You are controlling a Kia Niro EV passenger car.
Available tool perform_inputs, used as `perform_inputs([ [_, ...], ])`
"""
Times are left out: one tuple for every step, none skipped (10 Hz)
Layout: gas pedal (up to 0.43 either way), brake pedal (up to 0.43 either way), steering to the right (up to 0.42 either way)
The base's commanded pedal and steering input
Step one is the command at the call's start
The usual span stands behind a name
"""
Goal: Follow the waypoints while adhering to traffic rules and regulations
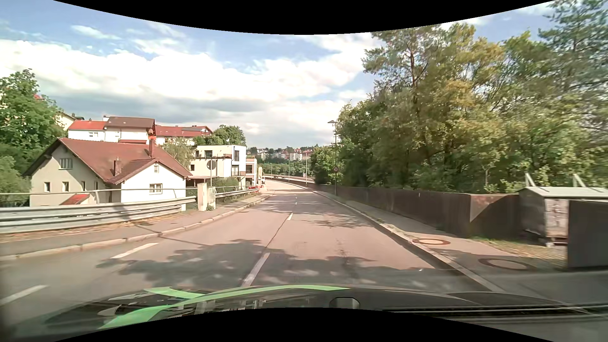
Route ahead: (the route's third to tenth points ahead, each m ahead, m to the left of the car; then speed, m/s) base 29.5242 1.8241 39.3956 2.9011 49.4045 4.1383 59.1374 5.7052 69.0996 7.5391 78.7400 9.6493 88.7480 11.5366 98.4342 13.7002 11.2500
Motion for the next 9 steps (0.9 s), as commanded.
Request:
perform_inputs([
  [0.000,0.000,-0.010],
  [0.000,0.000,-0.010],
  [0.000,0.000,-0.011],
  [0.000,0.000,-0.011],
  [0.000,0.000,-0.011],
  [0.000,0.000,-0.011],
  [0.008,0.000,-0.011],
  [0.028,0.000,-0.012],
  [0.039,0.000,-0.014],
])
